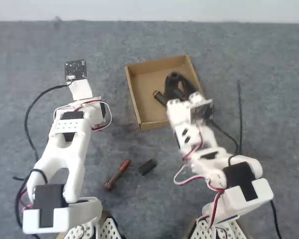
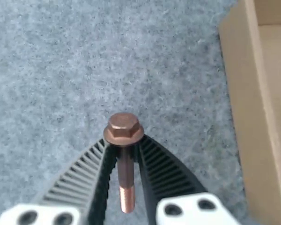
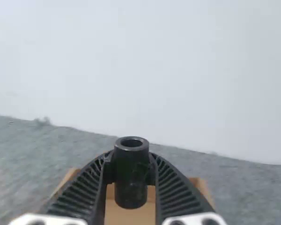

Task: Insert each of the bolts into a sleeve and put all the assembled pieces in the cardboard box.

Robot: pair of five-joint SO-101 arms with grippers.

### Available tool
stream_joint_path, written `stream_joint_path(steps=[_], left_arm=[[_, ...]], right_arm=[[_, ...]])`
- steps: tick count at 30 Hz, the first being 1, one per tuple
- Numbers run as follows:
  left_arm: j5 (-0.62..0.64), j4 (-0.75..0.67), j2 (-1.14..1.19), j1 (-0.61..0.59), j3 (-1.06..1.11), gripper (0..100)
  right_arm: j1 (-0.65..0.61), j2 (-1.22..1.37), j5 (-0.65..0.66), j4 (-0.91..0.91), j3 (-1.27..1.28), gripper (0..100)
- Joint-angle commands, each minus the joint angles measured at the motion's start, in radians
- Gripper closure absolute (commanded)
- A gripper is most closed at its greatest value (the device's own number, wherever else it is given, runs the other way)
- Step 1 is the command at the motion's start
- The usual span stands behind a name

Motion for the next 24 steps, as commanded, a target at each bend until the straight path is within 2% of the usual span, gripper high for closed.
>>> stream_joint_path(steps=[1,5,10,24], left_arm=[[0.005,-0.028,-0.005,-0.002,-0.048,97],[0.005,-0.029,-0.005,0.002,-0.047,97],[0.005,-0.029,-0.005,0.002,-0.047,97],[0.005,-0.029,-0.006,0.002,-0.047,97]], right_arm=[[-0.062,-0.012,0.015,-0.16,0.098,98.9],[-0.124,-0.012,0.015,-0.282,0.229,98.9],[-0.143,-0.012,0.015,-0.4,0.344,98.9],[-0.143,-0.005,0.009,-0.406,0.443,98.9]])
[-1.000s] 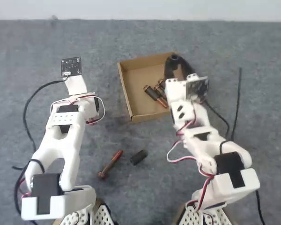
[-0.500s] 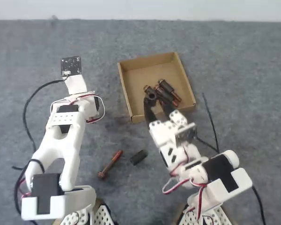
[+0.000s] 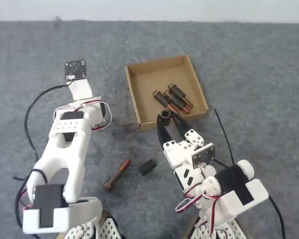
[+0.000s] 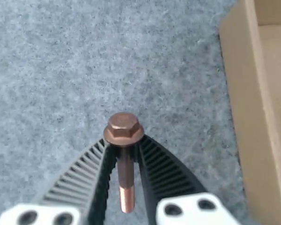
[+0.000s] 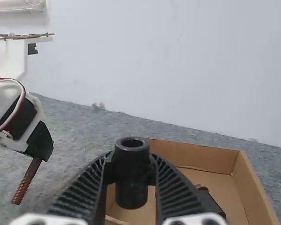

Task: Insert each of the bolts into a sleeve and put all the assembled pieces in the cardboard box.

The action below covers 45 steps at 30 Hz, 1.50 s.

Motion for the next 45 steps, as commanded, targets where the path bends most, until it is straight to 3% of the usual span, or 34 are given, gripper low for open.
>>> stream_joint_path(steps=[1,20,28,38,45], left_arm=[[0.005,-0.029,-0.006,0.002,-0.048,97],[0.006,-0.032,-0.012,0.008,-0.051,97],[0.005,-0.199,-0.012,0.038,-0.044,97],[0.006,-0.25,-0.02,0.195,-0.044,97],[0.008,-0.25,-0.163,0.29,-0.044,97]], right_arm=[[-0.004,-0.004,0.012,-0.019,0.023,98.9],[0.004,-0.001,0.012,-0.018,0.021,98.9],[-0.001,-0.001,0.011,-0.018,0.021,98.9],[-0.002,-0.001,0.011,-0.018,0.021,98.9],[-0.002,-0.001,0.011,-0.018,0.021,98.9]])
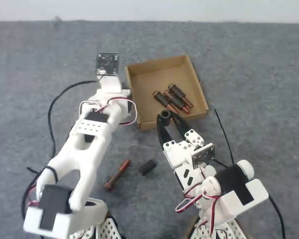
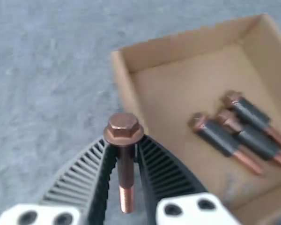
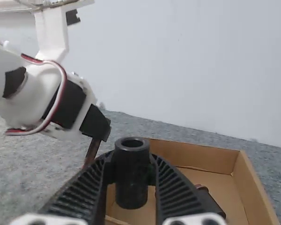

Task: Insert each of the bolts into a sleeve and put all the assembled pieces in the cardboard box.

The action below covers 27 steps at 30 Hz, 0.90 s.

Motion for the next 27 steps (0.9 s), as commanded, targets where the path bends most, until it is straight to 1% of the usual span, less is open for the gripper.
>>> stream_joint_path(steps=[1,8,12,20,24,27], left_arm=[[0.008,-0.029,-0.133,0.049,-0.044,97],[0.006,-0.029,-0.265,0.155,0.015,97],[0.008,-0.026,-0.379,0.153,0.074,97],[0.011,-0.017,-0.641,0.178,0.239,97],[0.012,0.066,-0.717,0.186,0.243,97],[0.012,0.066,-0.727,0.175,0.239,97]], right_arm=[[-0.002,-0.001,0.011,-0.018,0.021,98.9],[-0.018,0.001,0.011,-0.016,0.021,98.9],[-0.059,0.001,0.009,0.025,0.021,98.8],[-0.094,0.001,0.008,0.031,0.021,98.8],[-0.122,0.001,0.008,0.033,0.021,98.8],[-0.137,0.001,0.008,0.035,0.021,98.8]])
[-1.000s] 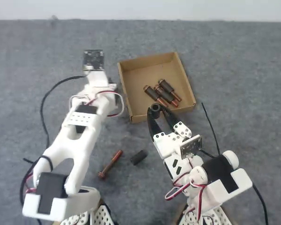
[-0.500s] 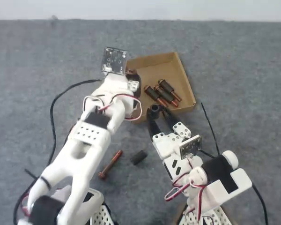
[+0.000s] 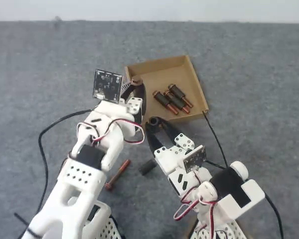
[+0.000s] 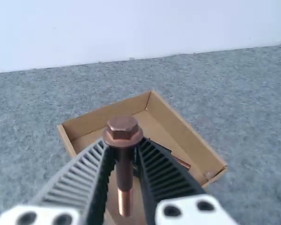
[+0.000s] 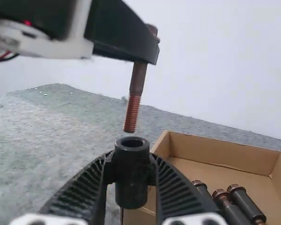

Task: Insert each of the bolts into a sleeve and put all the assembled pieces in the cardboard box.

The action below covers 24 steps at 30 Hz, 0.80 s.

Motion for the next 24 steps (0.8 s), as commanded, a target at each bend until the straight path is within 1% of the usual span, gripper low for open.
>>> stream_joint_path(steps=[1,4,7,10,14,20,24], left_arm=[[0.012,0.002,-0.057,-0.011,-0.024,97],[0.043,0.002,-0.057,-0.018,-0.025,97],[0.098,0.008,-0.063,-0.018,-0.028,97],[0.101,0.011,-0.058,-0.018,-0.028,97],[0.101,0.072,-0.064,-0.015,-0.045,97],[0.101,0.064,-0.055,-0.018,-0.053,97],[0.101,0.028,-0.017,-0.018,-0.067,97]], right_arm=[[-0.025,0.001,0.008,0.01,0.021,98.8],[-0.062,0.001,0.005,0.045,0.021,98.8],[-0.074,0.001,-0.048,0.044,0.021,98.8],[-0.074,0.001,-0.057,0.042,0.021,98.8],[-0.079,0.001,-0.06,0.053,0.021,98.8],[-0.114,0.001,-0.06,0.077,0.021,98.8],[-0.134,0.001,-0.06,0.087,0.021,98.8]])
